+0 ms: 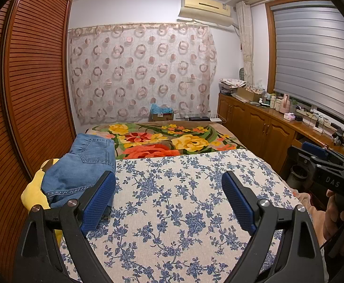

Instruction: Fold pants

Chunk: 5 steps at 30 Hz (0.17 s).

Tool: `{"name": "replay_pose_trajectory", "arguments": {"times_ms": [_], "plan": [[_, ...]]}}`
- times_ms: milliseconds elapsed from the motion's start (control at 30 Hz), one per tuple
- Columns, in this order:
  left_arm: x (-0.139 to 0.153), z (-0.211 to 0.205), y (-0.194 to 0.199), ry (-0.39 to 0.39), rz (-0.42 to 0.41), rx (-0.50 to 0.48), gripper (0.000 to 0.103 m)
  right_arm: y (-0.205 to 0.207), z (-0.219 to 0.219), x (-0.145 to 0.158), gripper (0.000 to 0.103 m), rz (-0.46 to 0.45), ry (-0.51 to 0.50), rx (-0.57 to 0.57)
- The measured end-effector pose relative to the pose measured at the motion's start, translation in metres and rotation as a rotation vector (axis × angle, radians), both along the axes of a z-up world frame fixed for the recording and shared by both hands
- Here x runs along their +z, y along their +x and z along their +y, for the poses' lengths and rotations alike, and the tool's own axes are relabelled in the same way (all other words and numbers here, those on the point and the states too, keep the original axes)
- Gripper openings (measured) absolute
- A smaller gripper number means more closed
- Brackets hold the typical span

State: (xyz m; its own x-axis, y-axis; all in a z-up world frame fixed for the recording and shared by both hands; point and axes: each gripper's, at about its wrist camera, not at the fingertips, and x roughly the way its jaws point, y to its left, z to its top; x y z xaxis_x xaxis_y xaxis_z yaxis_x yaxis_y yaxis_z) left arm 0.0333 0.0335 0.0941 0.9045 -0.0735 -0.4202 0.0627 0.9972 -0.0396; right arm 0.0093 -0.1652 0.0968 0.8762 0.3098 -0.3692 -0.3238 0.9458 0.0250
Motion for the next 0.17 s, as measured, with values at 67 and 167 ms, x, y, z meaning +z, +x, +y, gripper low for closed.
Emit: {"name": "replay_pose_trajectory", "arguments": {"times_ms": [67,167], "plan": [[0.0000,0.0001,-0.0001,0.000,0.000,0.001,0.092,-0.0001,0.0007,0.0004,0.069,-0.001,0.000,-0.002],[-0.0002,0.0000,-0.0002,-0.001,0.000,0.001,0.092,-0.0001,0.0017,0.0008,0.069,0.000,0.001,-0.003]]}}
